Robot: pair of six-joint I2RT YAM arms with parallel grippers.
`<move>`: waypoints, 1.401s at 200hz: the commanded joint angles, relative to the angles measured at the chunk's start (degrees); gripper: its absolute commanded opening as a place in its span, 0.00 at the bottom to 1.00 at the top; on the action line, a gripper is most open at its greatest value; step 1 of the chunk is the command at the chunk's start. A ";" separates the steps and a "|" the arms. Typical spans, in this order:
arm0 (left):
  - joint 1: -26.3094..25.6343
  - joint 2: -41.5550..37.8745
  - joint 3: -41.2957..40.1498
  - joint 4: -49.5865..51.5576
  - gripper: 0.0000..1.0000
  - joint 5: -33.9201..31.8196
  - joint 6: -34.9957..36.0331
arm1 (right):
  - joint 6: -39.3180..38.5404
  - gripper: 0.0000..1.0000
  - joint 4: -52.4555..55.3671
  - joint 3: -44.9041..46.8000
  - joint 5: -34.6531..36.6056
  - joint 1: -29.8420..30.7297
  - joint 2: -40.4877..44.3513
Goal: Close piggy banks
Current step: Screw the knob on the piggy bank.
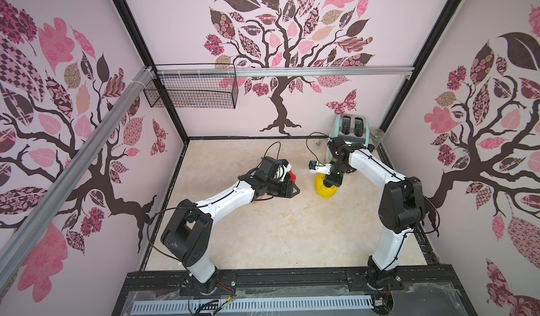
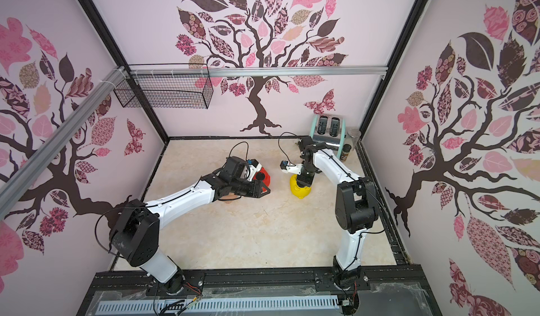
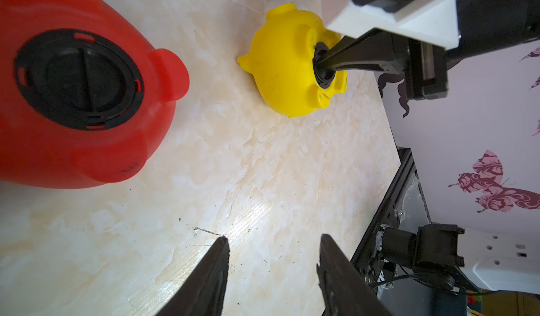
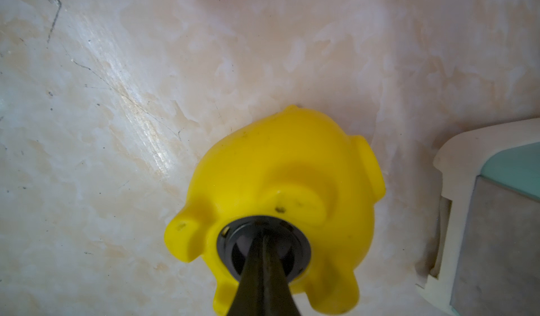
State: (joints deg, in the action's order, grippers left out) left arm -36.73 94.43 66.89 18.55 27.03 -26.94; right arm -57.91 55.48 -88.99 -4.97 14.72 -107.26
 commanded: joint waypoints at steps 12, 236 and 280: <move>0.21 -0.17 -0.10 0.17 0.52 -1.07 1.19 | -4.74 0.00 -2.52 3.34 2.73 0.13 0.54; -0.18 1.47 0.24 -1.34 0.52 1.78 0.05 | 3.54 0.00 -9.34 10.68 0.28 -0.04 -0.23; -1.49 2.40 1.59 -1.42 0.52 1.80 -0.17 | 9.11 0.00 -12.13 13.22 -2.87 -0.22 1.09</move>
State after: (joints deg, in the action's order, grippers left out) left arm -37.34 95.53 66.96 18.48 28.18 -27.00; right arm -53.84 43.48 -79.64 -5.15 14.48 -102.32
